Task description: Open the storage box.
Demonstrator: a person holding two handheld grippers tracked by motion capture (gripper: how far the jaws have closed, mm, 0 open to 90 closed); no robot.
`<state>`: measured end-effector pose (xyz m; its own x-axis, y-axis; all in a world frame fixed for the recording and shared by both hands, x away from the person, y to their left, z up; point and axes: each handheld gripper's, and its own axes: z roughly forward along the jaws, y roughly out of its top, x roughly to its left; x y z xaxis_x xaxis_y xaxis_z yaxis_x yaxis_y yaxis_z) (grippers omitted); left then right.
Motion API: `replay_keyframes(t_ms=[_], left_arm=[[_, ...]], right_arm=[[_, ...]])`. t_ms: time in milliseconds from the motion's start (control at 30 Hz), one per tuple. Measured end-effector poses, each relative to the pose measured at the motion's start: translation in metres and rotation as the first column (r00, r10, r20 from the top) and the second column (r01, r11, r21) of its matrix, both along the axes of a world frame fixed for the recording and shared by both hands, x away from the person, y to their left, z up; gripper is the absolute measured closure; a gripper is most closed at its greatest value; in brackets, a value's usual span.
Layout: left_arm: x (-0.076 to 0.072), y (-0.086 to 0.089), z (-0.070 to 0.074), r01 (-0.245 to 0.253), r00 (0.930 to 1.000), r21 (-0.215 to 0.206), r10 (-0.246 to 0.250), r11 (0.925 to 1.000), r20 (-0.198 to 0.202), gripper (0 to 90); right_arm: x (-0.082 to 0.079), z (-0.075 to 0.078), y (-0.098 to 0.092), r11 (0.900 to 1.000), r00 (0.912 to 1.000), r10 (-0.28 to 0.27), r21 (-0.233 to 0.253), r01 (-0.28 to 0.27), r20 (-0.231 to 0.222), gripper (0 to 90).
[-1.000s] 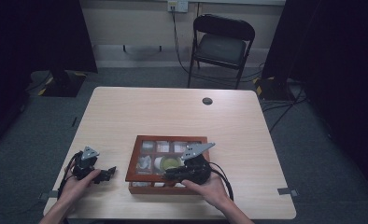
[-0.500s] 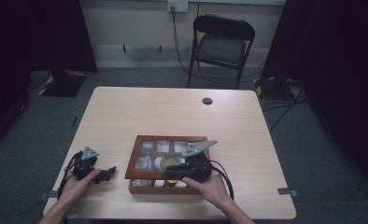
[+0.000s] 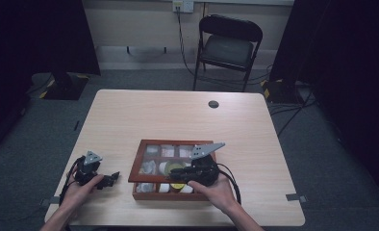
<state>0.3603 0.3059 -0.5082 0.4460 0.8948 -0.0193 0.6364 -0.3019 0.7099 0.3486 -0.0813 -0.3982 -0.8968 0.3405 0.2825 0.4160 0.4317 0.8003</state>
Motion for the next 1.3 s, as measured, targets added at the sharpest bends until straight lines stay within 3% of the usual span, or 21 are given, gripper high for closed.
replay_keyframes(t_ms=[600,1300], left_arm=[[0.000,0.000,0.000,0.000,1.0000,0.000,0.000,1.0000,0.000,0.0],[0.000,0.000,0.000,0.000,1.0000,0.000,0.000,1.0000,0.000,0.0]], right_arm=[[0.005,0.010,-0.001,1.000,1.0000,-0.003,0.014,0.003,0.003,81.4],[0.016,0.023,-0.001,1.000,0.9996,0.004,0.018,-0.003,-0.028,81.5]])
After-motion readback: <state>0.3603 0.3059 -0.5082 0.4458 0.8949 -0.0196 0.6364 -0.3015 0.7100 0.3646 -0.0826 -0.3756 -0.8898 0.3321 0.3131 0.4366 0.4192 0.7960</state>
